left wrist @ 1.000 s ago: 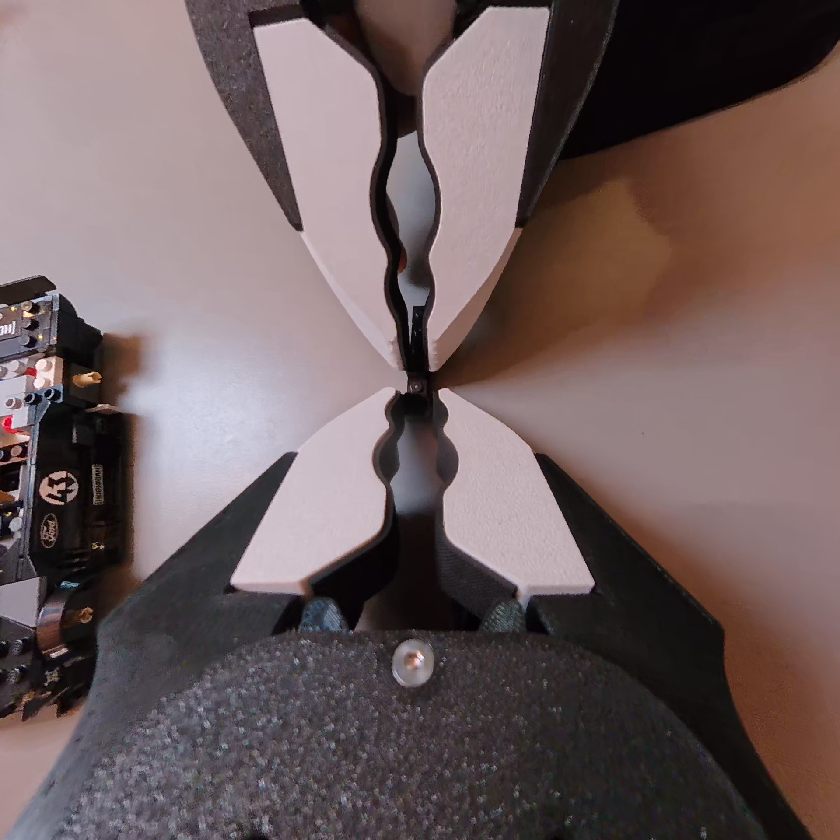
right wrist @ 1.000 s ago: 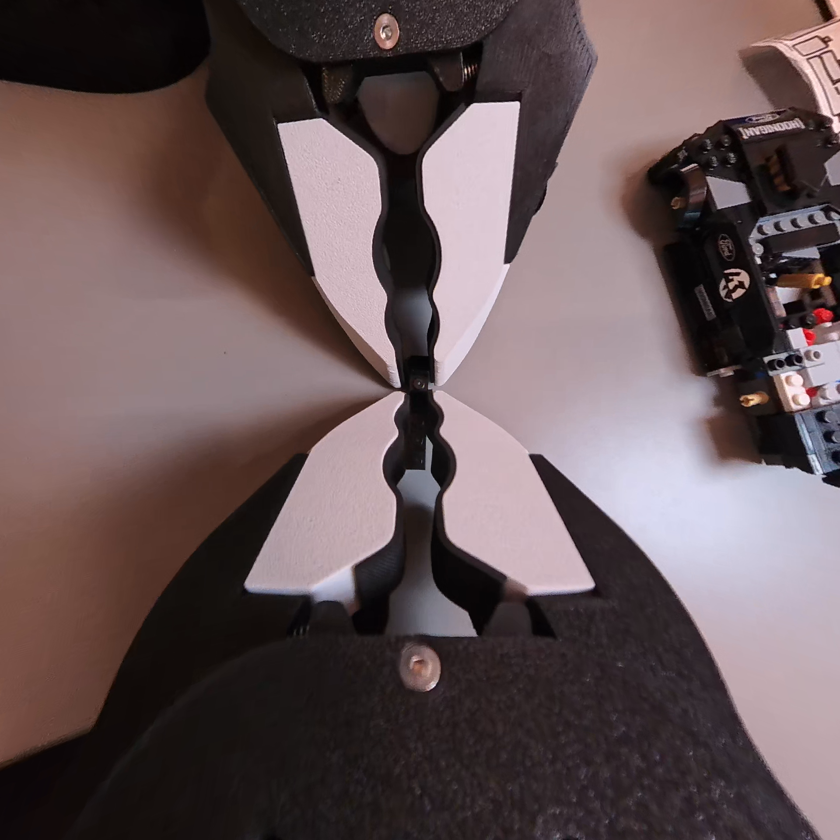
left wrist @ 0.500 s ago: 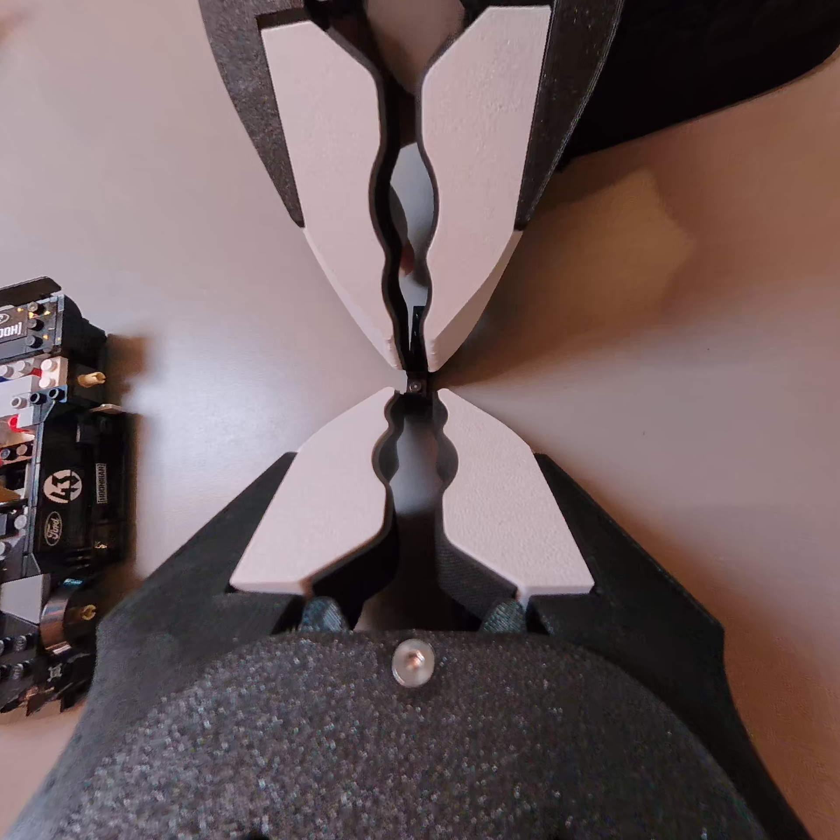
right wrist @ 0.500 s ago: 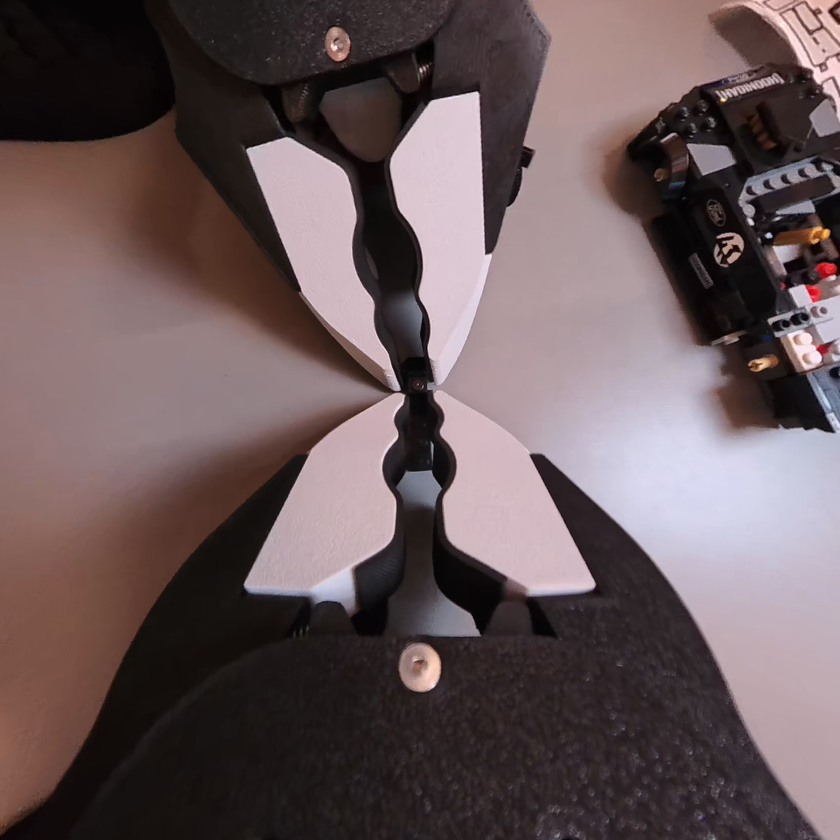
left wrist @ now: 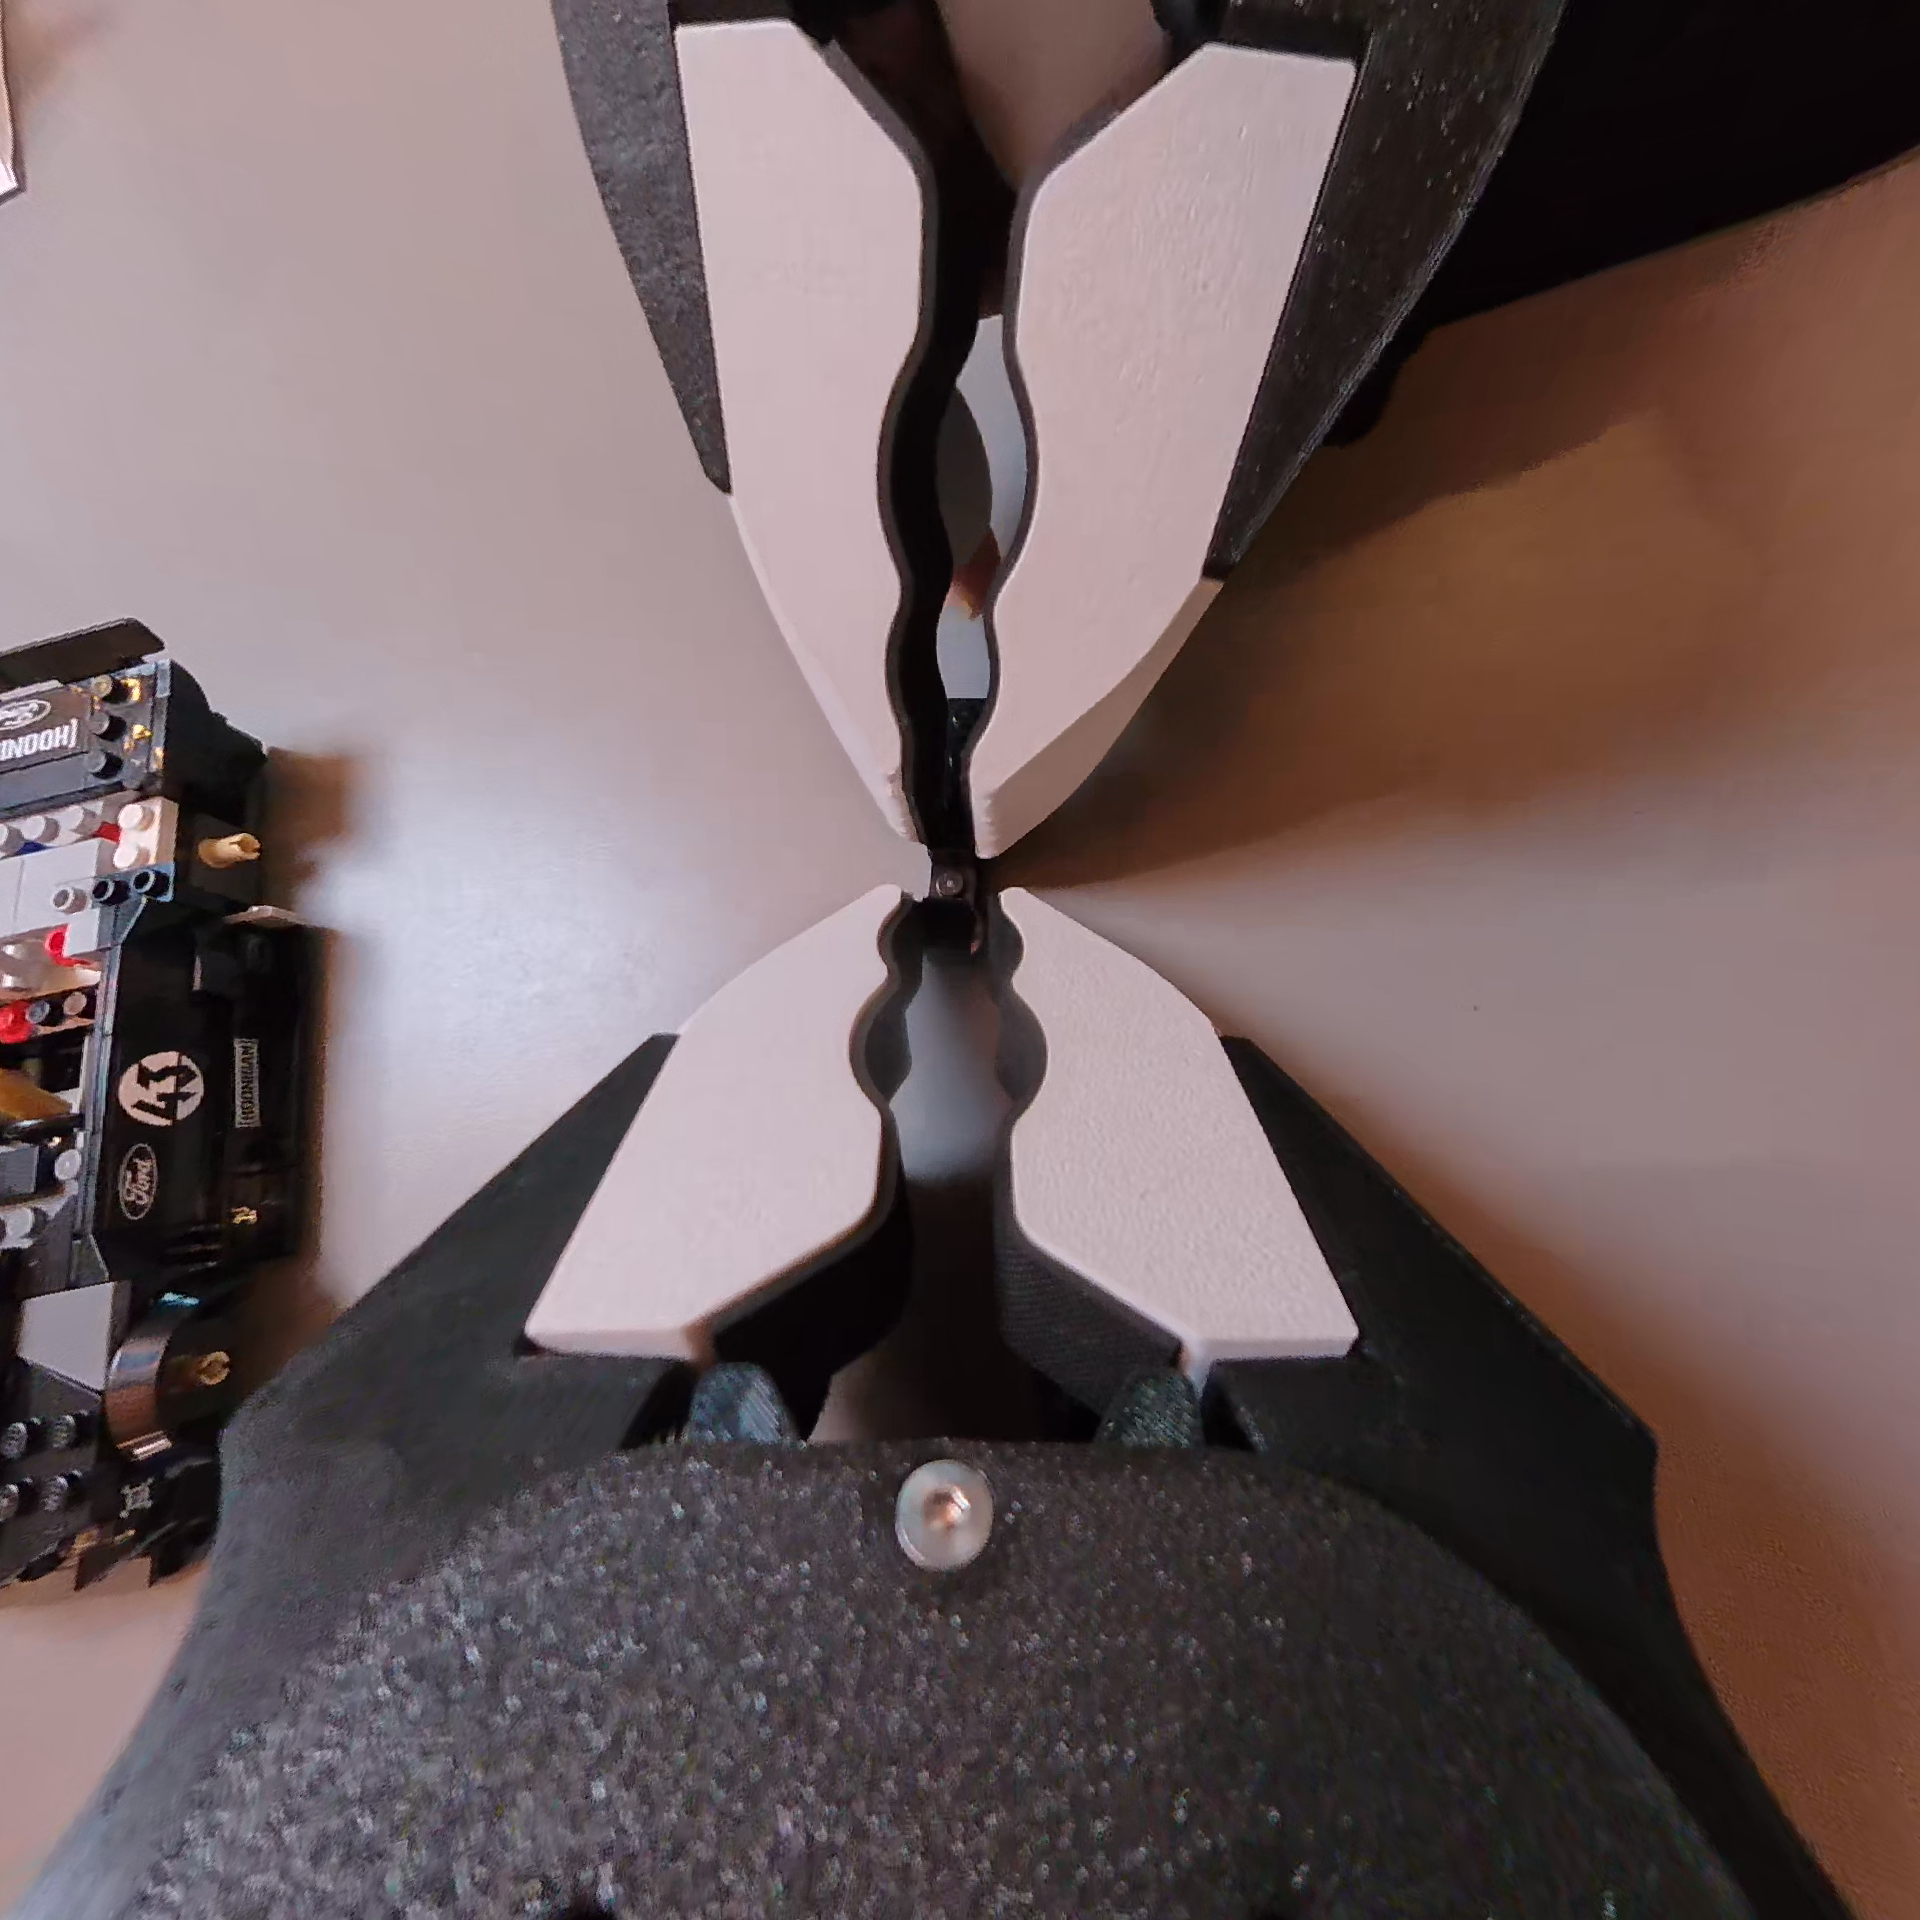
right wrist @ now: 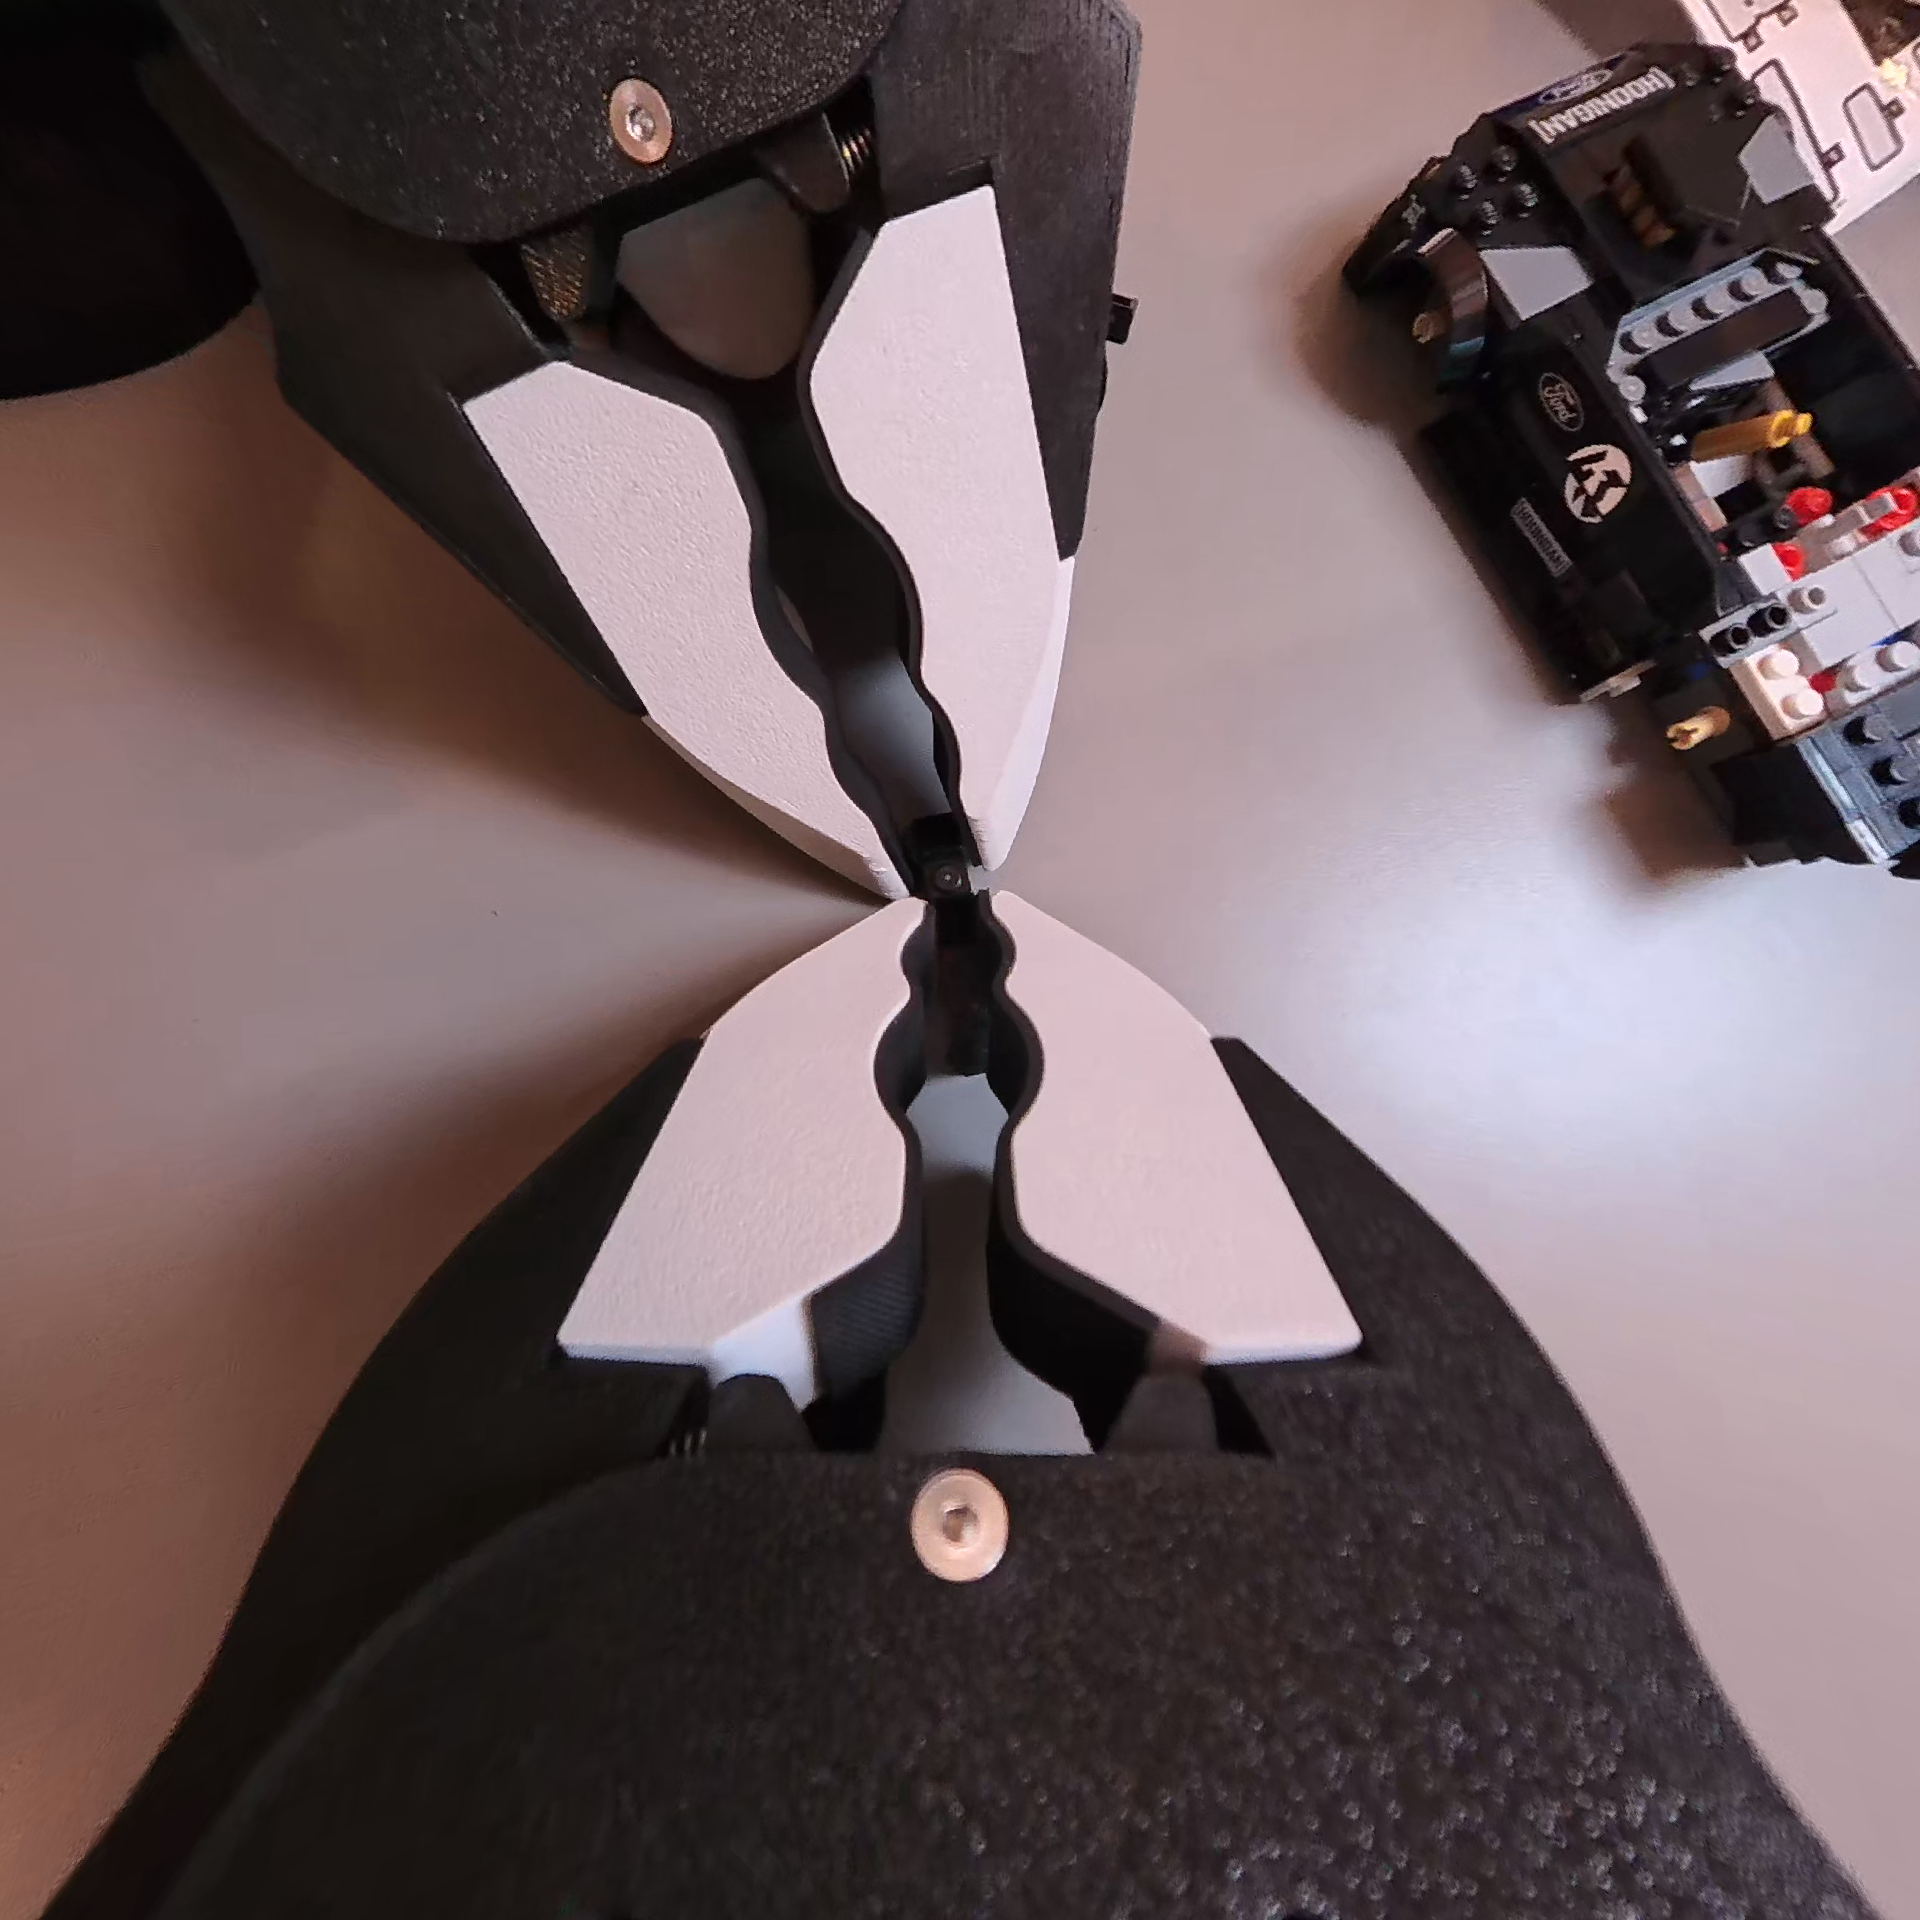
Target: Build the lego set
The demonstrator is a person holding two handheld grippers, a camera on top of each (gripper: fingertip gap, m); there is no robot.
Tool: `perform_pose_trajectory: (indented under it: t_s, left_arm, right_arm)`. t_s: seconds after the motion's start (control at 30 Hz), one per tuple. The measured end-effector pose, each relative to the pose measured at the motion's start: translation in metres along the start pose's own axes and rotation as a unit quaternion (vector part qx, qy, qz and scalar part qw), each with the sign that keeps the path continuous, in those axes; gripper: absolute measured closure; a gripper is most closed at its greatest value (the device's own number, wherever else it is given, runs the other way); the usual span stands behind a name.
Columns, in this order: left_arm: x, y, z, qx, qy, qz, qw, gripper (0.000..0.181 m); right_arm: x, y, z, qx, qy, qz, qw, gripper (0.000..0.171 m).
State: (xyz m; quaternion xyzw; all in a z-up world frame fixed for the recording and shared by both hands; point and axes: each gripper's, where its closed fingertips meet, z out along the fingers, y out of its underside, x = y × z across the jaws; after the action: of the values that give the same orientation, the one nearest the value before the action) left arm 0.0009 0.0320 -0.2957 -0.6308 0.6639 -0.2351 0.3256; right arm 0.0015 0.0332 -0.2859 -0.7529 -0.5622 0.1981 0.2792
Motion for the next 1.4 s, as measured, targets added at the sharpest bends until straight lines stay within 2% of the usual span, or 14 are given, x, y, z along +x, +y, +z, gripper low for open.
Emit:
perform_pose_trajectory:
  t_s: [0.2,0.23,0.3,0.57,0.73,0.83,0.93,1.1,1.23,1.33,1.4]
  left_arm:
    - [0.001,0.000,0.000,0.004,-0.007,-0.001,1.000,0.169]
    - [0.002,-0.001,0.000,0.004,-0.005,-0.001,1.000,0.169]
    - [0.003,-0.001,0.000,0.002,-0.011,0.003,1.000,0.169]
    - [-0.008,0.009,-0.008,-0.005,-0.028,-0.033,0.999,0.169]
    - [-0.009,0.014,-0.019,-0.008,-0.006,-0.106,0.994,0.169]
    - [-0.003,0.006,-0.028,0.022,0.044,-0.198,0.979,0.169]
    - [0.004,-0.004,-0.039,0.065,0.103,-0.290,0.949,0.169]
    - [0.014,-0.018,-0.052,0.125,0.147,-0.356,0.914,0.169]
    - [0.012,-0.010,-0.051,0.111,0.095,-0.349,0.926,0.169]
    - [-0.002,0.025,-0.050,0.012,-0.030,-0.279,0.960,0.169]
    - [-0.008,0.045,-0.054,-0.042,-0.086,-0.221,0.971,0.169]
  right_arm:
    - [-0.001,0.000,-0.001,0.021,0.007,0.018,1.000,0.164]
    - [-0.002,0.000,-0.003,0.029,0.005,0.025,0.999,0.148]
    - [-0.002,0.000,-0.013,0.053,0.003,0.031,0.998,0.142]
    - [-0.005,0.025,-0.049,0.099,0.089,0.038,0.990,0.142]
    - [-0.006,0.023,-0.066,0.156,0.128,0.039,0.979,0.146]
    - [-0.006,0.021,-0.068,0.170,0.118,0.044,0.978,0.146]
    - [-0.008,0.018,-0.069,0.180,0.100,0.042,0.978,0.146]
    - [-0.015,0.010,-0.071,0.196,0.060,0.027,0.978,0.147]
    - [-0.015,-0.004,-0.065,0.195,0.032,0.000,0.980,0.148]
    - [-0.010,-0.016,-0.053,0.180,0.020,-0.030,0.983,0.149]
    - [-0.004,-0.024,-0.043,0.172,0.014,-0.043,0.984,0.149]
